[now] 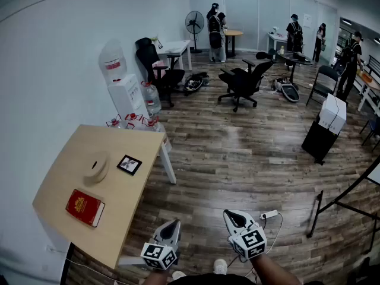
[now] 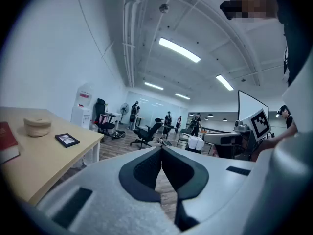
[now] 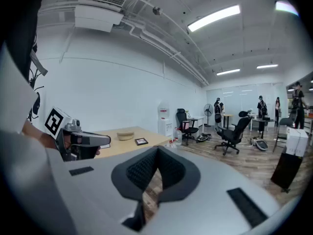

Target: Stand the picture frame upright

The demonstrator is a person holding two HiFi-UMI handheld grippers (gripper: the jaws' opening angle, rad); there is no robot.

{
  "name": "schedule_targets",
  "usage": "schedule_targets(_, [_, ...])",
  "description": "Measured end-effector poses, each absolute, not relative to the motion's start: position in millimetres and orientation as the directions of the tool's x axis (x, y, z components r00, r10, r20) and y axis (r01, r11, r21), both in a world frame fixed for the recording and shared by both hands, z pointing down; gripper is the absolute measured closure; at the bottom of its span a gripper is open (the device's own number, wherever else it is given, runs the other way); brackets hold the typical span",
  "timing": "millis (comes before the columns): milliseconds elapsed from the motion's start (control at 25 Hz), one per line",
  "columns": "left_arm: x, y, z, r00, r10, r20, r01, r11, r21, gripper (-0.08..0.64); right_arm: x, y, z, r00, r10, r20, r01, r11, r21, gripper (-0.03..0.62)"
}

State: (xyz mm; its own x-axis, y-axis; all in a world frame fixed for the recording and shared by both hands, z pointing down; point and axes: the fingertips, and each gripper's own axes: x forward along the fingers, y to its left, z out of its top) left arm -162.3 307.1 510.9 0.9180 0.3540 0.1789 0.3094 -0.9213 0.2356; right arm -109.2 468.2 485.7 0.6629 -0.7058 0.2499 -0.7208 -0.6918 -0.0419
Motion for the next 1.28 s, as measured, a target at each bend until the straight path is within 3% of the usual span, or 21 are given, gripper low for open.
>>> schedule_targets(360, [-144,317,509,0.916,0.354,0.186,0.313,-0.924,0.218,0.557,-86,485,486,0.684,-0.693,0.228,-0.704,-0.709,-0.041,0.583])
schedule_targets(600, [-133,331,507,0.922,0.33,0.204,0.298,-0.939,0.172,0.557,-69,501,489,0.647,-0.737,0.193,-0.716,-0.675,-0.177,0.583])
schedule_targets(840, [-127,331,510,0.932,0.286,0.223,0.264,-0.957,0.12,0.557,-55,507,493,0.621,-0.761,0.188,-0.74,-0.648,-0.181,0.583])
schedule_targets(1280, [-66,287,520,0.936,0.258,0.241,0.241,-0.966,0.098,0.557,14,441,499,0.544,-0.809,0.224,-0.792,-0.583,-0.183,0.583])
